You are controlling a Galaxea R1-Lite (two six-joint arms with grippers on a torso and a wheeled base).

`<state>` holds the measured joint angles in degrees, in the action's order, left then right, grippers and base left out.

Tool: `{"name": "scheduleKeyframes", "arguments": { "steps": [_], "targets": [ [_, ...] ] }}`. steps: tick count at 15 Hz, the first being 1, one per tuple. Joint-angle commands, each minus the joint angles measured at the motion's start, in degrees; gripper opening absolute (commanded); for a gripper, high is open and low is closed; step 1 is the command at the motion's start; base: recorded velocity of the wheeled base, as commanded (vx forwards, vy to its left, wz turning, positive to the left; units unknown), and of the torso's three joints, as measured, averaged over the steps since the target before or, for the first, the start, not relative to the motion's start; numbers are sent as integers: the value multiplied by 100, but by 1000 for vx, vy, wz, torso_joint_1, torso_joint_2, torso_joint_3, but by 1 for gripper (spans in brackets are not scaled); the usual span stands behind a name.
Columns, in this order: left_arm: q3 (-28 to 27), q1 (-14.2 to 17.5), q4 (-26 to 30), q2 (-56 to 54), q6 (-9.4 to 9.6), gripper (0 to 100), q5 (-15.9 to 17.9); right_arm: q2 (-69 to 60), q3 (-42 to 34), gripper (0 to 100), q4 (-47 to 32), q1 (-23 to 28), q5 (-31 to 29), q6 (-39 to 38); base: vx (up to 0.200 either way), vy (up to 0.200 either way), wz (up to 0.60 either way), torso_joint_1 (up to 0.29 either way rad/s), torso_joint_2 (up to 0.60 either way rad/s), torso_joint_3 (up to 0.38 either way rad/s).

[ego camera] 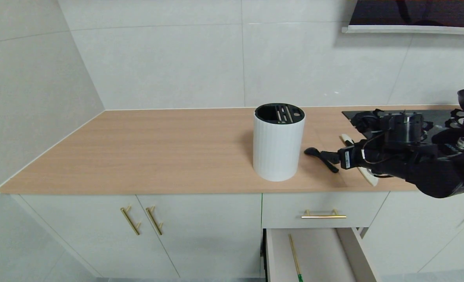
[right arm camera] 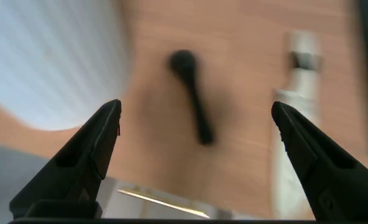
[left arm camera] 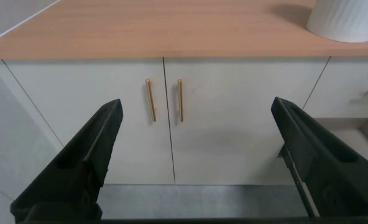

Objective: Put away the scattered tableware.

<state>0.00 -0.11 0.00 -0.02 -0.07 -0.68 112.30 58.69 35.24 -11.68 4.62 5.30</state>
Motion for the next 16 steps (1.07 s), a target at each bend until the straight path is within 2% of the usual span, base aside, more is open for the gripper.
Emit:
{"name": "scheduleKeyframes", "arguments": {
  "steps": [1,2,6,10,16],
  "targets": [
    [0,2,0,2,-1,100,-2,424,117,100,0,192,294,15,0,0,0,0,0,0],
    [0,2,0,2,-1,100,-2,653,319,100,0,263,470,15,0,0,0,0,0,0],
    [0,2,0,2,-1,100,-2,1075,627,100,9,421,461,15,0,0,0,0,0,0],
    [0,2,0,2,-1,100,-2,1523,785,100,492,412,452,-3,0,0,0,0,0,0],
    [0,-7,0,2,-10,100,-2,1857,987,100,536,377,285,-3,0,0,0,0,0,0]
  ]
}}
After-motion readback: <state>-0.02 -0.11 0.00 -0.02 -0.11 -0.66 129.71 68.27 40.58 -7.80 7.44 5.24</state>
